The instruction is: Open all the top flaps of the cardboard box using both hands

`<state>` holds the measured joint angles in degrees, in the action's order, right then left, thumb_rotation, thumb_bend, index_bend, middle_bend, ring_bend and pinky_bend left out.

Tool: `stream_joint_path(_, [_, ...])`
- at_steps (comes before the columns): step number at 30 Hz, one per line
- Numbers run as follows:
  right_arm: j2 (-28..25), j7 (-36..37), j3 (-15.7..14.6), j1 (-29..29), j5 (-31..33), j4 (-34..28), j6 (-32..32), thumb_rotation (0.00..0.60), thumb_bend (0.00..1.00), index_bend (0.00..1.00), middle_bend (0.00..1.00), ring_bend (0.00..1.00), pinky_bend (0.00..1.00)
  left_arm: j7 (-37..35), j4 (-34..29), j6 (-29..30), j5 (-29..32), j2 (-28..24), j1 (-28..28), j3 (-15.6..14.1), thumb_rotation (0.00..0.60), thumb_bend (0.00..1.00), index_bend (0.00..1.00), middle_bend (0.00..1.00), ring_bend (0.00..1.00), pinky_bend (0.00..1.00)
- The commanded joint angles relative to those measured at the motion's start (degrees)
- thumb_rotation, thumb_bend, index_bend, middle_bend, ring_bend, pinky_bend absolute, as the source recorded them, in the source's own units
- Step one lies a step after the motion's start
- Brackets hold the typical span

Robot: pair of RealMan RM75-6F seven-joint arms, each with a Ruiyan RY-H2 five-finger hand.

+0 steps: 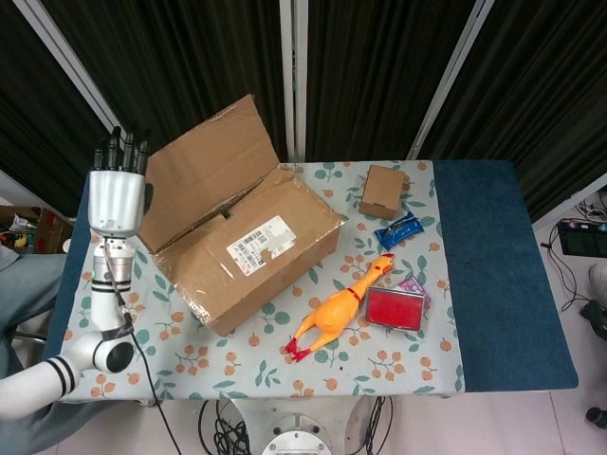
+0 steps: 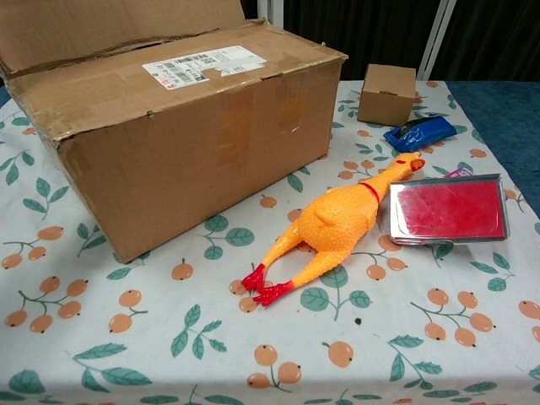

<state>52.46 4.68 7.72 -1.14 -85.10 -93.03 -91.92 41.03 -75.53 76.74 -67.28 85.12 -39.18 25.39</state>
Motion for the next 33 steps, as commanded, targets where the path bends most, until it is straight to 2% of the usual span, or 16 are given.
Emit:
stream_joint_path(1, [-0.6,0.5,0.0,-0.7,-1.7,-0.8,-0.1,0.600,0.37,0.00,0.00,0.00,0.00,-3.9,-3.1,-7.2,10.6,-1.9,0.6,3.1,0.600,0.21,0.02,0.05,0.08,0.19])
stream_joint_path(2, [-1.0,1.4,0.1,-1.4,-3.3,-1.1,0.0,0.600,0.39,0.00,0.00,0.00,0.00,-7.0,-8.2,-8.3,13.8,-3.8,2.4,4.3,0.600,0.15,0.03,0.07,0.08,0.19])
stream_joint_path(4, [-2.2,2.3,0.3,-2.8,-5.5,-1.7,0.6,0.600,0.42,0.00,0.00,0.00,0.00,-14.3,-16.4,-11.0,15.8,-8.2,5.8,5.2,0.578,0.09,0.04,0.08,0.08,0.19])
stream_joint_path(6, [-3.9,1.2,1.2,-4.9,-7.2,-3.6,2.0,0.600,0.43,0.00,0.00,0.00,0.00,-23.0,-23.2,-13.1,12.8,-14.0,10.4,4.6,0.511,0.08,0.06,0.09,0.08,0.20])
stream_joint_path(7, [-4.7,0.4,1.7,-6.1,-7.8,-4.9,2.9,0.600,0.43,0.00,0.00,0.00,0.00,-25.6,-24.6,-13.3,9.9,-16.4,12.3,3.5,0.451,0.06,0.07,0.09,0.08,0.20])
stream_joint_path(9, [-6.4,-1.6,2.9,-9.3,-9.1,-8.6,6.0,0.600,0.44,0.00,0.00,0.00,0.00,-29.2,-25.8,-12.0,2.2,-21.0,16.3,0.2,0.409,0.03,0.08,0.10,0.08,0.20])
stream_joint_path(11, [-7.7,-3.8,4.6,-13.5,-8.9,-12.7,10.9,0.600,0.47,0.00,0.00,0.00,0.00,-32.6,-25.3,-9.4,-5.8,-24.6,19.8,-3.6,0.397,0.01,0.08,0.10,0.08,0.20])
stream_joint_path(13, [-8.2,-5.7,6.7,-17.9,-6.8,-15.9,16.4,0.600,0.56,0.00,0.00,0.00,0.00,-35.8,-24.4,-7.6,-10.9,-27.2,22.5,-6.7,0.395,0.01,0.09,0.10,0.08,0.20])
stream_joint_path(15, [-7.8,-7.9,9.4,-23.8,-2.5,-18.6,24.0,0.600,0.68,0.00,0.01,0.00,0.00,-38.9,-24.0,-5.9,-14.1,-29.7,25.3,-9.7,0.393,0.01,0.09,0.10,0.08,0.20])
stream_joint_path(17, [-6.8,-10.8,11.9,-30.2,2.5,-20.2,31.9,0.600,0.73,0.00,0.02,0.00,0.00,-41.0,-23.8,-4.1,-15.6,-31.5,27.7,-12.1,0.391,0.01,0.09,0.10,0.08,0.20])
stream_joint_path(19, [-5.6,-14.3,13.9,-36.0,7.2,-20.5,38.3,0.600,0.74,0.01,0.05,0.00,0.00,-42.0,-23.4,-2.3,-16.3,-32.4,29.5,-13.7,0.391,0.01,0.09,0.10,0.08,0.20])
stream_joint_path(23, [1.2,-24.2,16.8,-50.1,20.1,-17.2,49.0,0.600,0.74,0.04,0.07,0.00,0.00,-43.1,-22.1,2.0,-17.3,-32.5,32.9,-16.2,0.384,0.02,0.09,0.10,0.08,0.20])
stream_joint_path(25, [5.3,-28.2,16.7,-56.5,27.0,-14.4,52.5,0.600,0.74,0.05,0.07,0.00,0.00,-43.5,-21.6,3.4,-17.4,-32.2,33.8,-16.9,0.380,0.03,0.09,0.10,0.08,0.20])
stream_joint_path(28, [12.3,-35.3,14.1,-67.0,39.1,-9.0,55.3,0.600,0.74,0.13,0.11,0.00,0.00,-44.5,-20.9,4.9,-17.7,-31.9,34.9,-17.9,0.376,0.03,0.09,0.10,0.08,0.20])
stream_joint_path(29, [15.3,-38.2,12.9,-70.9,43.5,-6.7,54.8,0.600,0.74,0.17,0.14,0.00,0.00,-44.7,-20.7,5.2,-17.8,-31.8,35.1,-18.2,0.375,0.03,0.09,0.10,0.08,0.20])
stream_joint_path(33, [24.4,-44.4,9.6,-80.8,55.7,-0.2,52.0,0.600,0.77,0.21,0.17,0.00,0.00,-45.5,-20.2,5.9,-18.3,-31.6,35.6,-19.1,0.369,0.03,0.09,0.10,0.08,0.20])
